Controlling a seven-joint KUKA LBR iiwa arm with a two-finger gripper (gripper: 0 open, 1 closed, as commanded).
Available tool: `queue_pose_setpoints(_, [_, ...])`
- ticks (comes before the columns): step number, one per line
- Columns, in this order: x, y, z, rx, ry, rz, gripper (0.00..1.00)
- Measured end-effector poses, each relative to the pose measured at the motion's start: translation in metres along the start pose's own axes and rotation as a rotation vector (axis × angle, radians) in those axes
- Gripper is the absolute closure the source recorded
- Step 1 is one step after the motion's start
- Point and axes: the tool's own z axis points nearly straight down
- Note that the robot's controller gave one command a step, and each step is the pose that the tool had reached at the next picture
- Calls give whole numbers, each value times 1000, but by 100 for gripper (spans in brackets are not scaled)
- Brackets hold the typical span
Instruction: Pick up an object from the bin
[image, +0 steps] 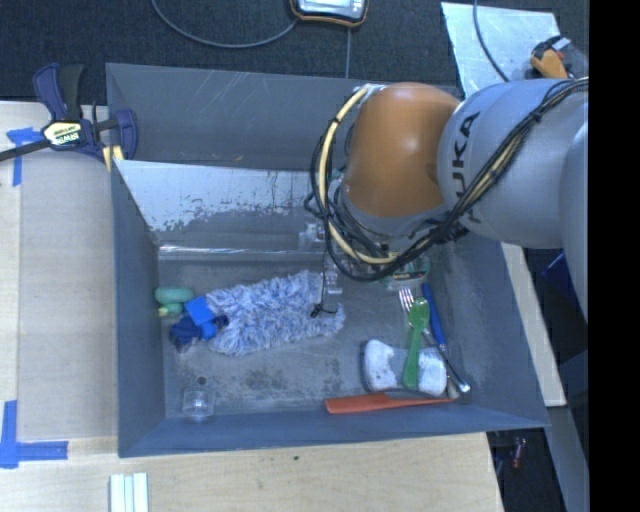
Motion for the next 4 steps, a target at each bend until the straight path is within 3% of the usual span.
queue_pose_setpoints(1, [0,0,0,0,0,0,0])
queue_pose_setpoints(2, [-7,1,34,0,1,32,0])
queue_pose_setpoints(3, [1,5,35,0,-2,4,0])
queue_pose_setpoints(4, [0,15,72,0,3,40,0])
